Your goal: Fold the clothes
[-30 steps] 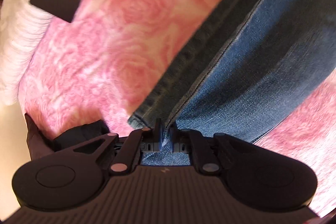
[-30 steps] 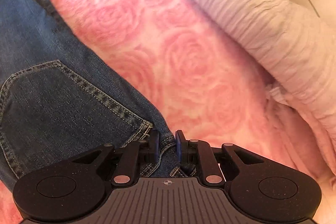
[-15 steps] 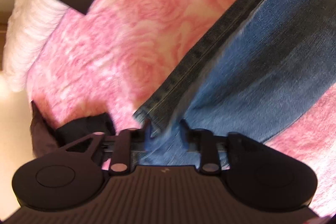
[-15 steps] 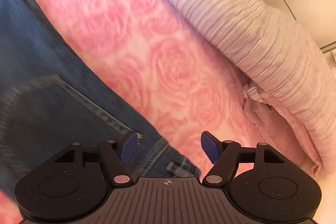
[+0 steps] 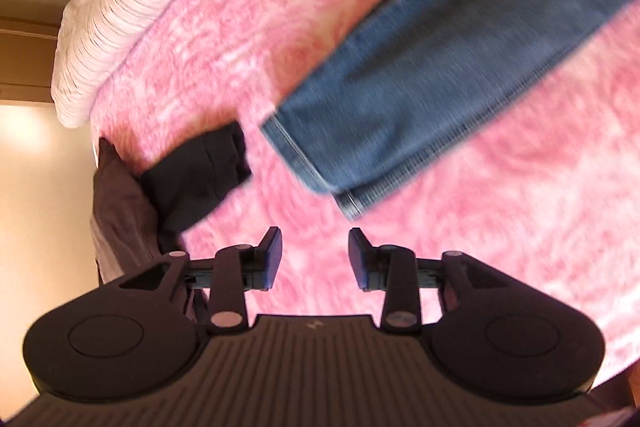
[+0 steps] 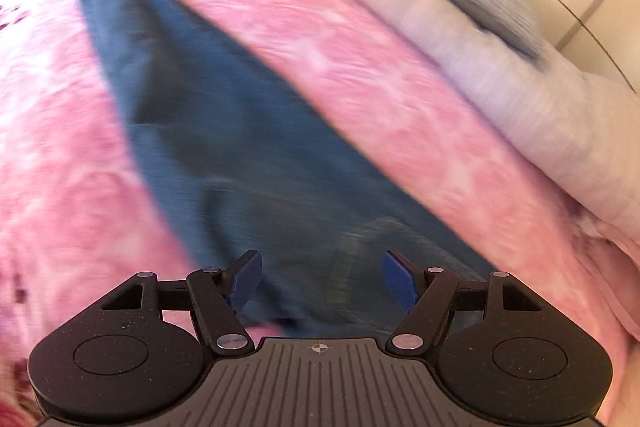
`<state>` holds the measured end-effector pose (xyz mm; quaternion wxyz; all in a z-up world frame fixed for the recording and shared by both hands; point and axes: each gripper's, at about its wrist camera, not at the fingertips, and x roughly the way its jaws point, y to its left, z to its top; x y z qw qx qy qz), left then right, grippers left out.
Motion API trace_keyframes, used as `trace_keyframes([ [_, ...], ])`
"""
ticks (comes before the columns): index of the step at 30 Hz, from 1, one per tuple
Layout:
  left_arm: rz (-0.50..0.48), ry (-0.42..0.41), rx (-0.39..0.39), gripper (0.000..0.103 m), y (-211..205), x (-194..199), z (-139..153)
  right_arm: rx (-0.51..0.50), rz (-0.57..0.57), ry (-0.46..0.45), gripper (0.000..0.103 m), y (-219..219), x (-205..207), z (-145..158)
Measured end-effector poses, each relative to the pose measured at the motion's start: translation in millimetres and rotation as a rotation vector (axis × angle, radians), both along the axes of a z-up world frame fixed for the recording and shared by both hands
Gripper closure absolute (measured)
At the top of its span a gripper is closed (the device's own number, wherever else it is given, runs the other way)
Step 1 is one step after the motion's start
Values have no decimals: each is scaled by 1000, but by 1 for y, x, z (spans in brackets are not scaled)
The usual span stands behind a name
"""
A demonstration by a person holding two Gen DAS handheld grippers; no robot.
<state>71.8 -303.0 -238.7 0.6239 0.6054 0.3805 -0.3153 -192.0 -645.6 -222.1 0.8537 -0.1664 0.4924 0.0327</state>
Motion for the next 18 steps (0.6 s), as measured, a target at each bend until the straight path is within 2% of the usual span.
trace_keyframes([
  [3, -50, -21, -14, 66, 15, -5, -8, 34, 3, -13, 32, 32, 6, 1],
  [5, -123, -27, -23, 59, 19, -5, -17, 54, -1, -20, 32, 56, 16, 1],
  [10, -203, 69, -148, 55, 23, 38, -47, -3, 25, -31, 32, 123, 56, -5],
  [12, -195, 153, -235, 55, 26, 70, -59, -31, 9, -23, 32, 150, 75, -9],
  [14, -163, 290, -356, 56, 31, 105, -63, -37, -39, -13, 32, 179, 96, -16],
  [18, -152, 531, -584, 55, 47, 161, -68, 37, -143, 52, 32, 246, 142, -38],
])
